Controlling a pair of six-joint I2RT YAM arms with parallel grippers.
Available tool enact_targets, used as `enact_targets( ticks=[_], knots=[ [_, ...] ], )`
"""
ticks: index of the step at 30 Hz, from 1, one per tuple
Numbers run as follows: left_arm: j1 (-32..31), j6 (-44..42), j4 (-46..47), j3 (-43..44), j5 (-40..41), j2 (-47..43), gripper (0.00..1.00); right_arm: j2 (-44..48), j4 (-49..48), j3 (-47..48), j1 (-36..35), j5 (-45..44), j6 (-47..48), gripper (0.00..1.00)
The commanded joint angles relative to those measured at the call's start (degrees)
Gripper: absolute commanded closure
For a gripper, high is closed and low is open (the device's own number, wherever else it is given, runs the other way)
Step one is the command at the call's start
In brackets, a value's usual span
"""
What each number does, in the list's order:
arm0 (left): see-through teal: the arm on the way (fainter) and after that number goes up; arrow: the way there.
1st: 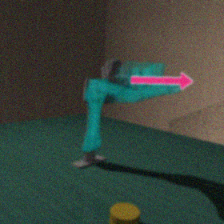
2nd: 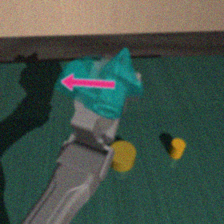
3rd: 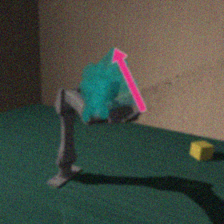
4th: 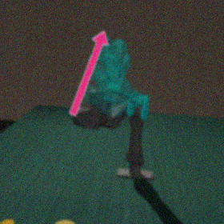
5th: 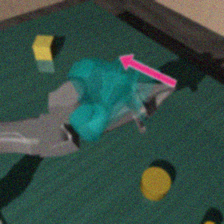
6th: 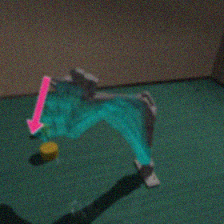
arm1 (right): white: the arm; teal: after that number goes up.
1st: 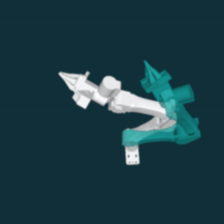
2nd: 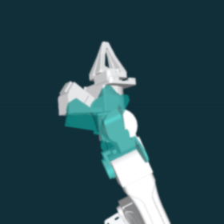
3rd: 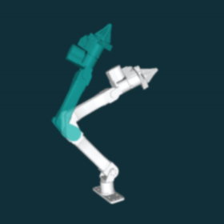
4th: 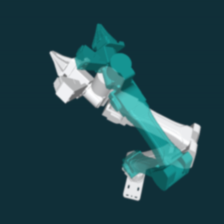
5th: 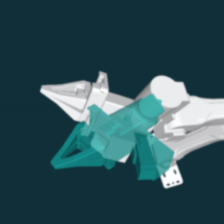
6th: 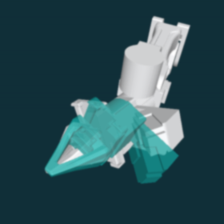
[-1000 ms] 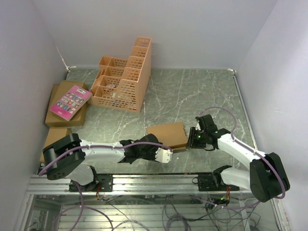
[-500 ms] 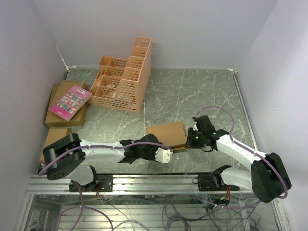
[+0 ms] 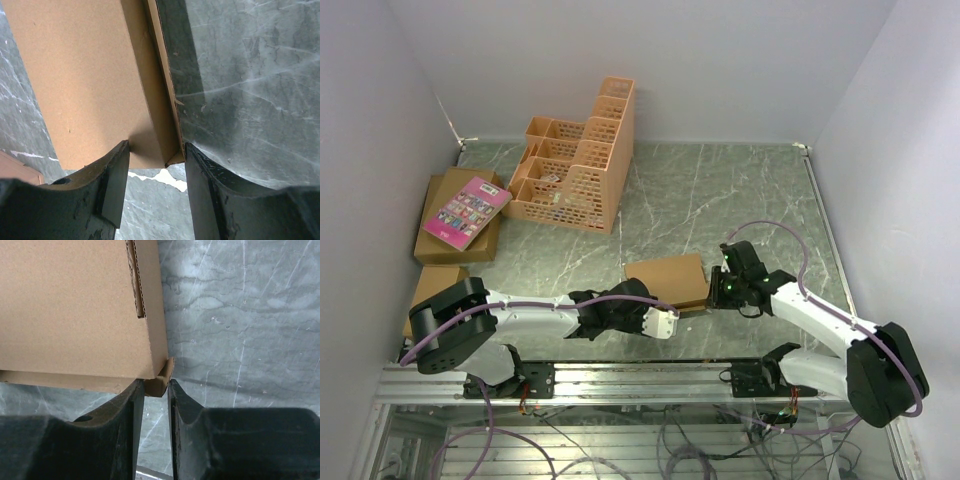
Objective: Fold the paper box
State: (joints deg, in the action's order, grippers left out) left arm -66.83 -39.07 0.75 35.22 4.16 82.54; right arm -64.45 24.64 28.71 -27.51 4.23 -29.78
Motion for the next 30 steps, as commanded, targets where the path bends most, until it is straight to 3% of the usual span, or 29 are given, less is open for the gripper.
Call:
enact_targets(
  ticks=[1,30],
  knots=[
    [0.3,1.3,-2.3,1.5,-2.8,1.0,0.44,1.0,1.6,-0.2,-2.0,-0.9,-0.4,0.76],
    [0.8,1.2,-3.0,2.1,-3.7,1.5,0.44,1.6,2.7,0.1,-6.1,-0.9,0.7,0.8]
  ],
)
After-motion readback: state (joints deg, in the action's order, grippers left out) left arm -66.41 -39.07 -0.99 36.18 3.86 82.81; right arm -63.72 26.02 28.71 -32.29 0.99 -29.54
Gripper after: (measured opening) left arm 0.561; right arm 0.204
